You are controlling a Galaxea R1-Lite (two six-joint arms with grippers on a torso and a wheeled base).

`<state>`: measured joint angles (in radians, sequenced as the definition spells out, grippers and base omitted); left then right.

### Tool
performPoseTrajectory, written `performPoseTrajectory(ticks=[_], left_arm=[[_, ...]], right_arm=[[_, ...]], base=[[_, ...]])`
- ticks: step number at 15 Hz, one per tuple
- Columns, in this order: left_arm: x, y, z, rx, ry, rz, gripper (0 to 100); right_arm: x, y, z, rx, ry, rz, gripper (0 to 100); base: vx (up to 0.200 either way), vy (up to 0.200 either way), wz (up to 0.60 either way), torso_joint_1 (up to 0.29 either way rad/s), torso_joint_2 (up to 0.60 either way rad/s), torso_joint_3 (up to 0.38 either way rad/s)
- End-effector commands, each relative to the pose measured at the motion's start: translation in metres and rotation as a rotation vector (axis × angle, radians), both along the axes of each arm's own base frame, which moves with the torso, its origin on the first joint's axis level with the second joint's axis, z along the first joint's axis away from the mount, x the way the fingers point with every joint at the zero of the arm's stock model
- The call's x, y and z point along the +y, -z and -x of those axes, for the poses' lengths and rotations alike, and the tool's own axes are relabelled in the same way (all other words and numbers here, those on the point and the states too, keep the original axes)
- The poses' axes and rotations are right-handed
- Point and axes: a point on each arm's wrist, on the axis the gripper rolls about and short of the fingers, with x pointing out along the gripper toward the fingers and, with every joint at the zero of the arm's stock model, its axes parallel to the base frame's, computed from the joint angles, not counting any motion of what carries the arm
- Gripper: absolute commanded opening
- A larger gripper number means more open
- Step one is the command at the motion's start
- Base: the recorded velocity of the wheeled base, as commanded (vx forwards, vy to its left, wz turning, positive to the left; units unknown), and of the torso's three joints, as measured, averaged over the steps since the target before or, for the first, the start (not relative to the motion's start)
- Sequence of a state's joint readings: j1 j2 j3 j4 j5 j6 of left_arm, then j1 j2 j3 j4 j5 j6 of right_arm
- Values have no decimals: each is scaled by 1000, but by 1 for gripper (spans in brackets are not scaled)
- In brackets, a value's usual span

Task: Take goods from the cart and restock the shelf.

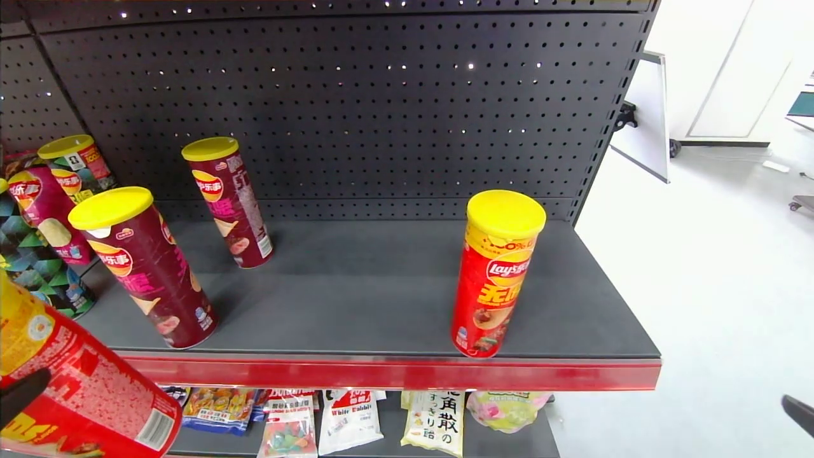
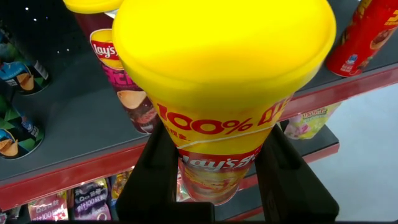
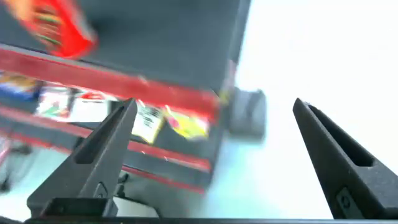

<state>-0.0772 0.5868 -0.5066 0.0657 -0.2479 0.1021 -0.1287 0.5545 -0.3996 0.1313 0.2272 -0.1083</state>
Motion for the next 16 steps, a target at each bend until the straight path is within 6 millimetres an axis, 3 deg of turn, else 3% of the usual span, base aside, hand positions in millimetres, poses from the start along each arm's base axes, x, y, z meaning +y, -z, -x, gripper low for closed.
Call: performPoseTrajectory(ticks=[1, 3, 5, 7, 9, 13, 16], left_arm=[[1, 0, 6, -26, -2, 3, 0], [1, 0, 7, -30, -1, 9, 0], [1, 0, 8, -30, 2, 11, 0], [0, -1, 7, -30, 4, 11, 0], [1, 2, 8, -30, 4, 11, 0], [1, 9, 12, -27, 4, 11, 0], [1, 9, 12, -28, 3, 12, 0]], right_arm=[[7, 24, 44, -157, 60, 28, 100], [7, 53, 62, -234, -101, 37, 100], [2, 53, 62, -230, -239, 19, 100], [-4, 81, 52, -150, -32, 77, 100], [-6, 92, 43, -235, 87, 56, 100], [-2, 95, 43, -226, -69, -18, 100], [-1, 99, 41, -147, 36, -8, 100]], base=[[0, 0, 0, 0, 0, 0], [0, 0, 0, 0, 0, 0], [0, 0, 0, 0, 0, 0], [0, 0, 0, 0, 0, 0], [0, 0, 0, 0, 0, 0], [0, 0, 0, 0, 0, 0], [0, 0, 0, 0, 0, 0]])
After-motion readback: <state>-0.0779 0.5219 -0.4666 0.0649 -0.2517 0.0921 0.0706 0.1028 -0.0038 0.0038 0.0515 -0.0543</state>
